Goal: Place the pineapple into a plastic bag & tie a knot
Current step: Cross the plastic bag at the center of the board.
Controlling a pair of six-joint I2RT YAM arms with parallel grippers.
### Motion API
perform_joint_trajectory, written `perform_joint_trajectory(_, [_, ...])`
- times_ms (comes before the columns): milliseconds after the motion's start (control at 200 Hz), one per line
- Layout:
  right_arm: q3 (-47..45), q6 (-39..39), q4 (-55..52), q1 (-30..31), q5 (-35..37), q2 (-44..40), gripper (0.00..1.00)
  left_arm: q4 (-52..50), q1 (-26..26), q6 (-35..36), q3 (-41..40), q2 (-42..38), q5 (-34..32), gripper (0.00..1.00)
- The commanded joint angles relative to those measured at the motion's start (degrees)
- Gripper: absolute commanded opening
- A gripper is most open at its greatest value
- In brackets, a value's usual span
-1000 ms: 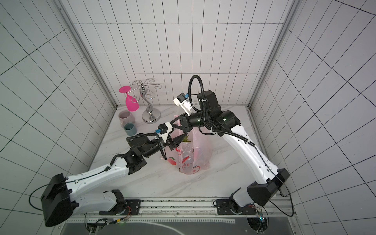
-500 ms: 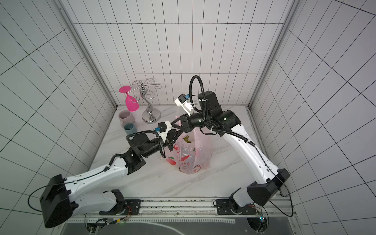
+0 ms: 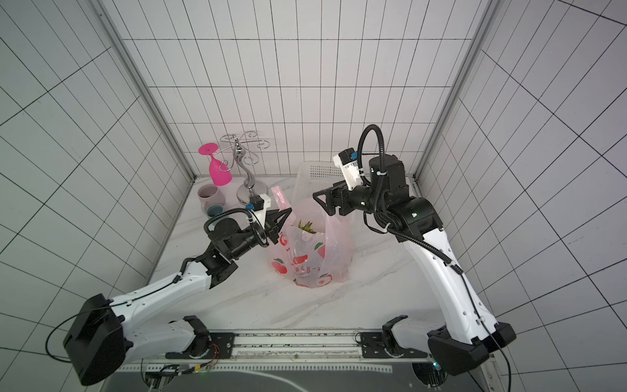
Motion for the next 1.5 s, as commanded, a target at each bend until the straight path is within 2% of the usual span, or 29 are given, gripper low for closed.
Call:
perform_joint_trajectory(0, [0.79, -7.32, -0.24, -0.13, 10.96, 2.76, 0.9, 2.44, 0.03, -1.98, 0.5, -0.18, 1.61, 0.0])
perform_joint_trajectory(50, [1.22, -8.4, -0.59, -0.13, 10.75, 3.94, 0.9, 2.56, 0.07, -2.2, 0.64, 0.16, 2.23, 0.0])
perform_joint_trajectory(180, [-0.77, -9.89, 2.36, -0.14, 5.0, 4.21, 0.93, 2.89, 0.09, -2.73, 1.18, 0.99, 3.76, 0.0])
perform_joint_trajectory(335, [-1.34, -11.59, 5.52, -0.08, 2.7, 4.31, 0.94, 3.16, 0.05, -3.25, 1.75, 1.72, 5.66, 0.0])
perform_joint_trajectory(680, [2.57, -14.14, 2.39, 0.23, -3.44, 10.23, 0.94, 3.44, 0.06, -3.7, 2.18, 2.33, 7.57, 0.0])
perform_joint_trajectory(1174, [5.46, -15.2, -0.06, 5.4, -0.75, 13.29, 0.93, 3.51, 0.08, -4.09, 2.32, 2.43, 8.49, 0.0])
perform_joint_trajectory(1399, [3.98, -14.72, -1.55, 5.57, 9.06, 13.77, 0.75, 3.27, 0.1, -3.97, 2.26, 1.95, 8.62, 0.0])
perform_joint_trajectory(1439, [3.45, -14.6, -1.74, 5.58, 9.64, 13.38, 0.7, 3.18, 0.03, -3.9, 2.23, 1.84, 8.52, 0.0])
perform_joint_trajectory(1494, [3.04, -14.45, -2.09, 5.51, 10.03, 12.82, 0.55, 3.05, 0.05, -3.91, 2.24, 1.86, 8.42, 0.0])
